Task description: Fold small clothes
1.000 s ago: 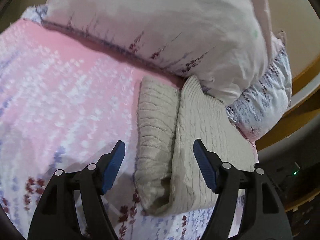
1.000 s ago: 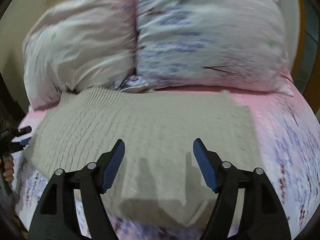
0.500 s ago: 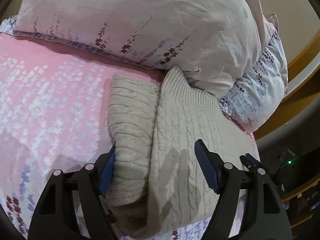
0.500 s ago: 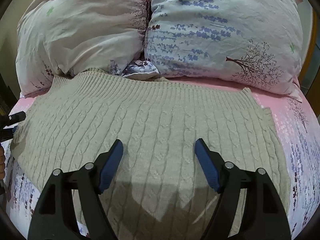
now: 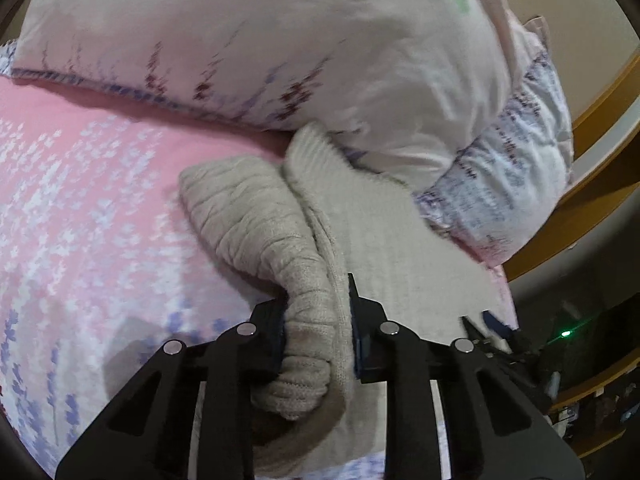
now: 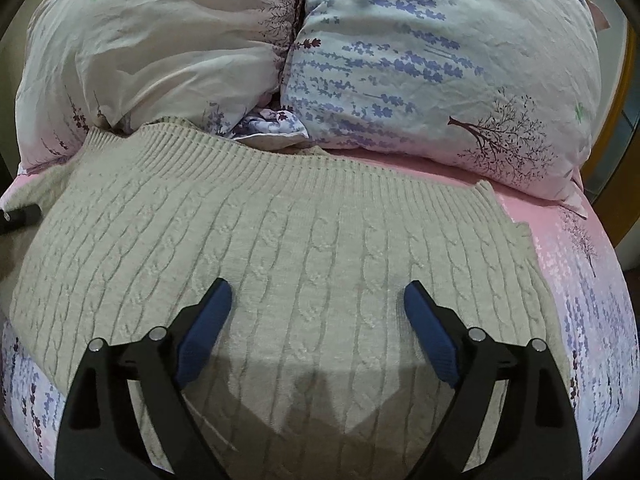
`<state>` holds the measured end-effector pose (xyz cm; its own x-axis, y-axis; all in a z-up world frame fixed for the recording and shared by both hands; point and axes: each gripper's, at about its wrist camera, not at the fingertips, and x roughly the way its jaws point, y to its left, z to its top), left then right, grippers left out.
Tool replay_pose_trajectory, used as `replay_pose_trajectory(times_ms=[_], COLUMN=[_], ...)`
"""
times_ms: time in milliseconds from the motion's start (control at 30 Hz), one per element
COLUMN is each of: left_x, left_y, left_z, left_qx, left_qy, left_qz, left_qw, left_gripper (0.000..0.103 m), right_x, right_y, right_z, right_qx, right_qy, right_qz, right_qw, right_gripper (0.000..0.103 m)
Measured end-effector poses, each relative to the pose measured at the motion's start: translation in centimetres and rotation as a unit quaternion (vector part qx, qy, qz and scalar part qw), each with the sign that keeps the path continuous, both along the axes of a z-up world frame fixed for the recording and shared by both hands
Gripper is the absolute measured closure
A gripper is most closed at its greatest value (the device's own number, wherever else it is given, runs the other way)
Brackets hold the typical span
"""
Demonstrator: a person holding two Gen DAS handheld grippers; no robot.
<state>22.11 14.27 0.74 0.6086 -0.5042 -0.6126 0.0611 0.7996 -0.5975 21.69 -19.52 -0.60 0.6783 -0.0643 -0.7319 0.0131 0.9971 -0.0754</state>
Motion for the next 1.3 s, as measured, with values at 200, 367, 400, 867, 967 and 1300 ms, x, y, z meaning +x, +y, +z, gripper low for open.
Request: replay_pose_trajectory(times_ms=[200, 367, 400, 867, 967, 1300], left_x=[-0.6, -0.7, -0.6, 2.3, 2.0, 0.1], left_y=[-1.6, -4.9, -5.8, -26.1, -27.6, -26.7], left_z=[3.5, 6.4, 6.9, 2.3, 1.1, 3.6], left_qx=[-0.071, -0.095, -0.101, -0.083, -0.067, -0.101], left_qy=[-0.044, -0.076, -0.082, -0.017, -0.012, -0.045], left_qz=[-0.02, -0.052, -0.061, -0.205, -0.209, -0.25], left_qw=[0.9963, 0.9912, 0.9897, 0.9751, 0.9755, 0.962], left_gripper=[0.081, 0.081, 0.081, 0.081, 0.078, 0.028], right_x=[0.3, -1.2, -1.6, -6.7, -7.8, -6.4], right_y=[-1.2, -2.7, -3.1, -13.6, -16.9, -18.6], right_z=[-0.1, 1.0, 1.3, 3.4, 3.2, 1.5], right_qx=[0.041, 0.093, 0.099, 0.142, 0.189, 0.408], right_qy=[0.005, -0.011, -0.017, -0.069, -0.077, -0.036], right_qz=[0.009, 0.029, 0.033, -0.066, -0.093, -0.04], right_qw=[0.999, 0.995, 0.994, 0.985, 0.974, 0.912], right_gripper=[0.01, 0.011, 0.011, 0.011, 0.017, 0.028])
